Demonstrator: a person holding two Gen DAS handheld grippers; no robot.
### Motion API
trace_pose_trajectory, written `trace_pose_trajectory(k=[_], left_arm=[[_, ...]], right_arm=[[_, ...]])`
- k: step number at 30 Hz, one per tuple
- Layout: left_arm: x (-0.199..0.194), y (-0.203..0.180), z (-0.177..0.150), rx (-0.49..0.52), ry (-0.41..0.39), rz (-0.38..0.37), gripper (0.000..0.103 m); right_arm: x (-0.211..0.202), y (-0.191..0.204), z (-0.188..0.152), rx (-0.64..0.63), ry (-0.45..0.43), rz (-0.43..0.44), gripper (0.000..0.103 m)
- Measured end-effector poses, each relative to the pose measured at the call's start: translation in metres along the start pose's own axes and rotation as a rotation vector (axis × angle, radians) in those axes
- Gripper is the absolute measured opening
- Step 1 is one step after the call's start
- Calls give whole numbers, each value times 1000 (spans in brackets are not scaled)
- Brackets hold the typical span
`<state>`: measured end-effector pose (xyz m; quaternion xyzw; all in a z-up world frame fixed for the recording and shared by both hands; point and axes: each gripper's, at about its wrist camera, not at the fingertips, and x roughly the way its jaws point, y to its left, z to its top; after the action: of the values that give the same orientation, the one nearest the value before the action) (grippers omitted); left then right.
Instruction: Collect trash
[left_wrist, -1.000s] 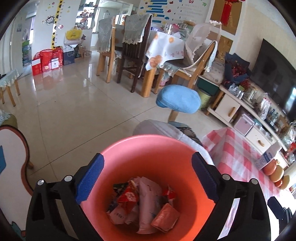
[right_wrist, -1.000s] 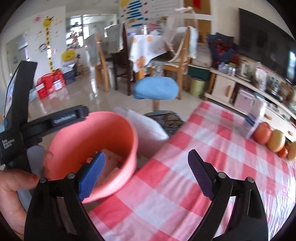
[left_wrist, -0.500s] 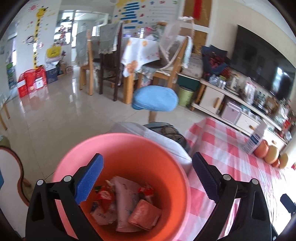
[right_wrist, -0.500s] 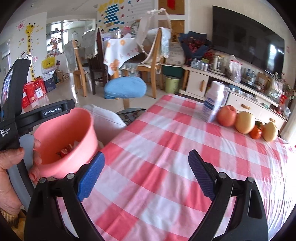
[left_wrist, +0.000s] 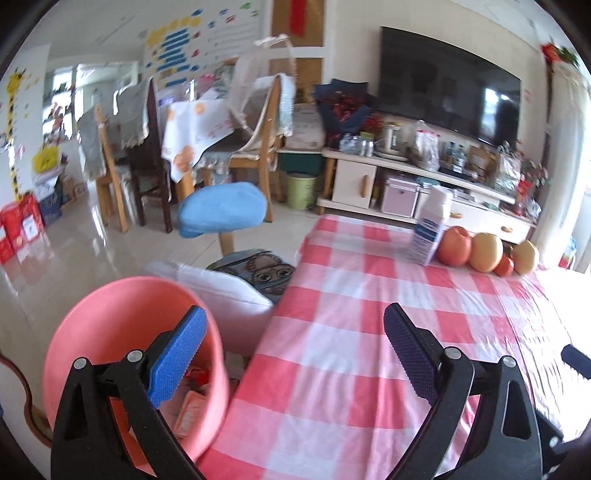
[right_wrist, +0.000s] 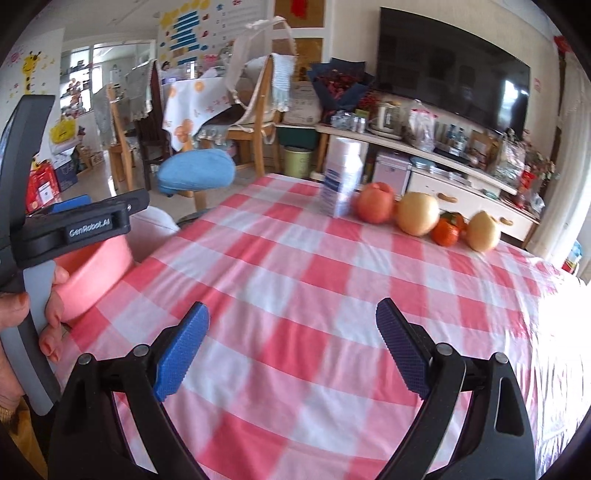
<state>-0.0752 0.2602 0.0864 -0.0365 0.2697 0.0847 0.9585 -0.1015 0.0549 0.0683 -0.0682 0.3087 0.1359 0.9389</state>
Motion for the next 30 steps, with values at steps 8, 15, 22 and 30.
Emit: trace_pose_trajectory(k=[8,15,22,30], left_arm=[[-7,-60,-14,86,4,-84,96],[-21,-101,-31,123,22,-115,96],[-32,-128,-45,132,61,-136,97],[-51,-147,-50,93,64,-145,97]], right_arm=[[-18,-52,-12,60,-26,-66,92],[-40,-92,-20,106,-66,-116,92],[-61,-125,-30,153,-106,-149,92],[-84,-154,-41,167,-148,-203,92]])
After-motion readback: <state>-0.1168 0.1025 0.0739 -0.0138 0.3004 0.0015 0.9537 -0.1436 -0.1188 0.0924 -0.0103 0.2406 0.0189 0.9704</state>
